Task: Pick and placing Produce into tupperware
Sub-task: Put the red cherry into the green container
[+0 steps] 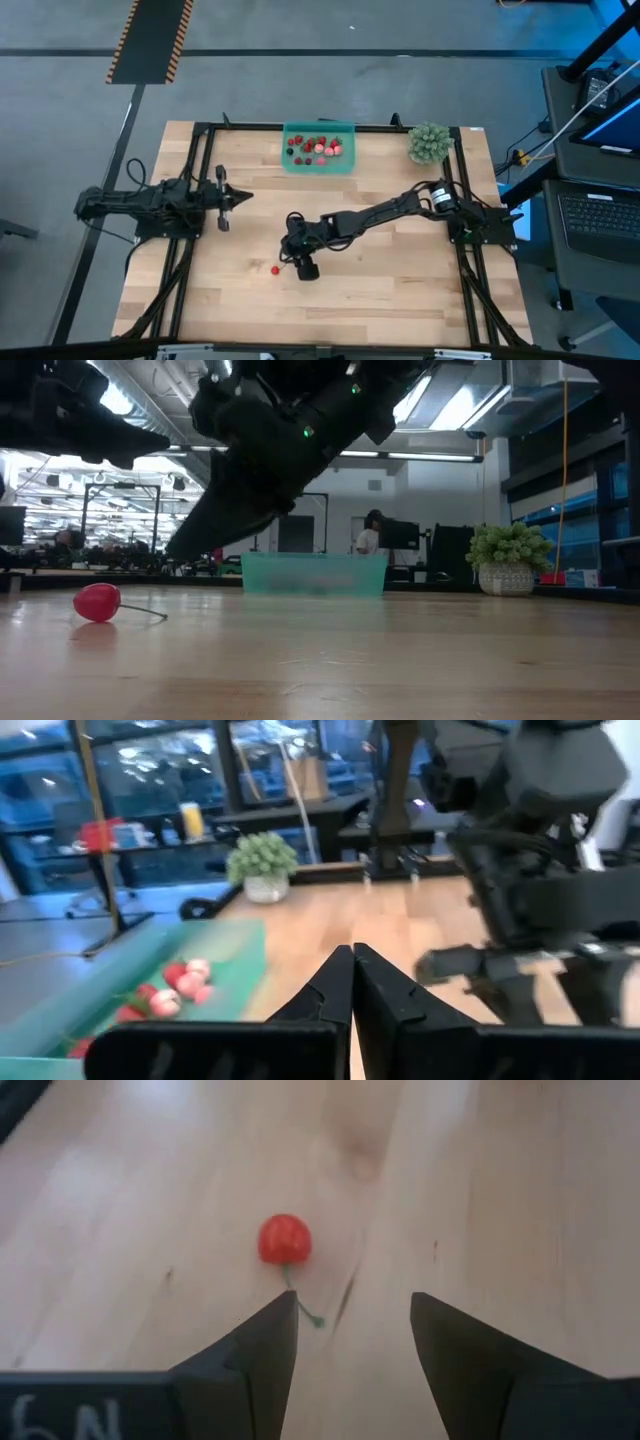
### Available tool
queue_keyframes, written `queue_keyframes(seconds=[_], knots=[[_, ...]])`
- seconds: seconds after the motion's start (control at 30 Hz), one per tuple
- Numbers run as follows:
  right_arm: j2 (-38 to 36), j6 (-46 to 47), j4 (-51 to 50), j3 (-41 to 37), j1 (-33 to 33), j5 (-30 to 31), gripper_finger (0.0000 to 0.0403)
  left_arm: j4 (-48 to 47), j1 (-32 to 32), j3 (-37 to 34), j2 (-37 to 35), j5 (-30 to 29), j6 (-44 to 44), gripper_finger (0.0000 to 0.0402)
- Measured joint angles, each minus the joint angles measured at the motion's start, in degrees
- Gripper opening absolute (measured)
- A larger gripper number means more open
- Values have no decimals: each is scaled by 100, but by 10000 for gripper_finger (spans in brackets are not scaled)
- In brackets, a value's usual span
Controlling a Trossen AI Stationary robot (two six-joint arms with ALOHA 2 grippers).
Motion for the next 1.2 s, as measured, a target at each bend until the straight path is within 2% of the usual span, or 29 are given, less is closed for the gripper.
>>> queue_keyframes(seconds=[0.23,0.53,0.77,1.03,1.2], knots=[[90,-7,38,-2,25,-2,197,-64,363,-155,59,1079,-242,7],[507,-28,344,-1,200,-13,197,-67,376,-155,66,1009,-260,10],[542,-14,591,2,205,-2,197,-69,376,-155,66,1020,-288,16],[770,-84,1002,13,203,0,197,-69,376,-155,66,1042,-576,1],[804,18,1011,22,203,6,197,-71,376,-155,66,1044,-576,11]])
